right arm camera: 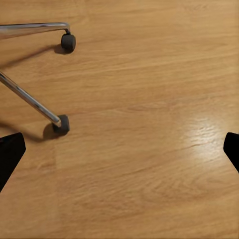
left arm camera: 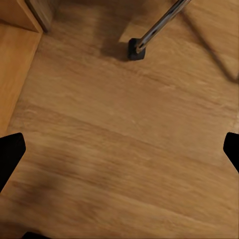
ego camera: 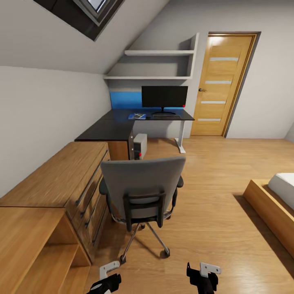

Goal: In the bedroom, organize the workspace by keeping the computer under the desk, ensuring the monitor is on the desk, placing the keyboard on the desk next to the monitor, placing the mouse on the desk next to the keyboard, moving the folder from the swivel chair onto the desk next to the mouse, stacking the notebook on top of the folder with the pen on top of the notebook, and positioning the swivel chair next to the desk.

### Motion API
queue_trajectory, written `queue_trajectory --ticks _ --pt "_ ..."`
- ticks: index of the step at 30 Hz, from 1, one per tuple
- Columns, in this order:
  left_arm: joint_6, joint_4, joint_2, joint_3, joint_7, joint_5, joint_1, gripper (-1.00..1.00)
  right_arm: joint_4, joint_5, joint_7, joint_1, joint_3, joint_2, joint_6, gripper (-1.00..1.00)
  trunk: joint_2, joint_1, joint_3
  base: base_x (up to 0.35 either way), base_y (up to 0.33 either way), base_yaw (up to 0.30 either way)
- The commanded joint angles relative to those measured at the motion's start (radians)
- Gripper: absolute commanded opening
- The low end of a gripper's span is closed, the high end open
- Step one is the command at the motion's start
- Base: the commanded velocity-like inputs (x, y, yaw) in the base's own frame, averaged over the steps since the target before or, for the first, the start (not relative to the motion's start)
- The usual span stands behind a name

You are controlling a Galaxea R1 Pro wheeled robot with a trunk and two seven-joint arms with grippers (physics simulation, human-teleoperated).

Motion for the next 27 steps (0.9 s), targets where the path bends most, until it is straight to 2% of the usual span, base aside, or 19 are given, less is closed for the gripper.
queue_trajectory --ticks 1,27 --pt "-0.002 0.0 0.0 -0.009 0.004 0.009 -0.001 1.0 0.001 -0.003 -0.005 -0.001 0.009 0.001 -0.002 1.0 -0.008 0.004 -0.004 0.0 0.0 0.0" --pt "0.0 0.001 -0.002 -0.009 0.004 0.009 -0.001 1.0 0.002 0.0 -0.005 -0.001 0.01 0.001 -0.002 1.0 -0.19 0.104 -0.086 0.0 0.0 0.0"
